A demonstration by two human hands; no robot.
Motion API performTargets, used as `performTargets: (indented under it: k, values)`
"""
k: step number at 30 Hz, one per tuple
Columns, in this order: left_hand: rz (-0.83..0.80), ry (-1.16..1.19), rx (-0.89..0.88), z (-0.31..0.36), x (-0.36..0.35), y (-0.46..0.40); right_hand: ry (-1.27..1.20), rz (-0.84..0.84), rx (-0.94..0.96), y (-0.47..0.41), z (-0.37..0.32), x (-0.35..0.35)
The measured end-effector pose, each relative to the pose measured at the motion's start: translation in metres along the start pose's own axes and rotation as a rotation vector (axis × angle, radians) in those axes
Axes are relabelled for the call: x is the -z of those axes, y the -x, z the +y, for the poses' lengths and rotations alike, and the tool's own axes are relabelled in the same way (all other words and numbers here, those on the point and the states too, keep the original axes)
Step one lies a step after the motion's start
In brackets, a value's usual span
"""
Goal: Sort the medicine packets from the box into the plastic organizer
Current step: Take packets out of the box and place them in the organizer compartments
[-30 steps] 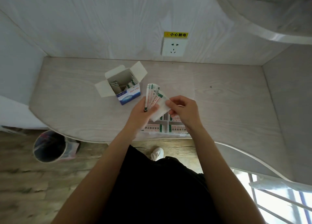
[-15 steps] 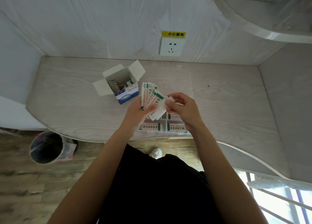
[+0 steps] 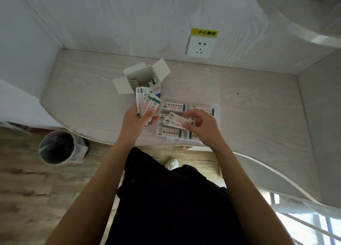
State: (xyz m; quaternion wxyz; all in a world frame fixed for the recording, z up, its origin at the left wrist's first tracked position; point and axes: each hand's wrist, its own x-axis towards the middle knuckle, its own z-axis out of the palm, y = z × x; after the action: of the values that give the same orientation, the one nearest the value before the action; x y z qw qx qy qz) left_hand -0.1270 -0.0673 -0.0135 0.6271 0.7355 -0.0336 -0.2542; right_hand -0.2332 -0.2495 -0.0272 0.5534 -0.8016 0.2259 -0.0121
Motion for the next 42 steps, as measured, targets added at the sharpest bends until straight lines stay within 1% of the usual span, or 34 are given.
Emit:
performTargets:
  k: [6,9,12,14,16,19,23,30,31,32,33,35,36,37,39,42]
  values:
    - [0.01,0.032,0.069,-0.006,0.004,0.006,0.35,-0.017,0.183,-0.002,0.004,-0.021]
    - [0.007,0.024,0.072,-0.007,0.005,0.008,0.501,-0.035,0.223,-0.001,0.004,-0.032]
    - [0.006,0.043,0.075,-0.007,0.006,0.012,0.743,-0.074,0.234,-0.001,0.001,-0.037]
    - [0.003,0.044,0.086,-0.007,0.007,0.014,0.942,-0.095,0.297,-0.002,0.001,-0.041]
    - [0.0,0.042,0.092,-0.008,0.008,0.016,1.137,-0.064,0.378,-0.001,-0.002,-0.044]
    - [-0.003,0.029,0.086,-0.007,0.009,0.017,1.239,-0.047,0.364,-0.003,-0.005,-0.05]
    - [-0.019,0.016,0.064,-0.005,0.009,0.017,1.278,-0.062,0.411,-0.004,-0.005,-0.054]
    - [-0.064,0.026,0.06,-0.006,0.005,0.015,1.176,-0.032,0.384,-0.009,0.003,-0.054]
    - [-0.074,0.025,0.061,-0.007,0.004,0.014,1.129,-0.017,0.372,-0.008,0.007,-0.053]
    - [-0.086,0.021,0.061,-0.007,0.003,0.014,1.028,-0.01,0.333,-0.007,0.008,-0.052]
    - [-0.101,0.011,0.059,-0.007,0.003,0.014,0.873,0.012,0.269,-0.005,0.003,-0.05]
    - [-0.141,-0.027,0.045,-0.007,0.001,0.014,0.472,0.077,0.132,-0.002,-0.01,-0.044]
    - [-0.168,-0.059,0.039,-0.007,0.0,0.014,0.283,0.076,0.064,-0.001,-0.017,-0.04]
    - [-0.196,-0.093,0.036,-0.007,-0.001,0.014,0.129,0.041,0.008,0.0,-0.024,-0.038]
    - [-0.269,-0.148,0.036,-0.006,-0.004,0.015,-0.058,-0.015,-0.058,0.001,-0.03,-0.036]
    - [-0.342,-0.145,0.059,-0.003,-0.013,0.017,-0.175,0.031,-0.114,-0.001,-0.027,-0.035]
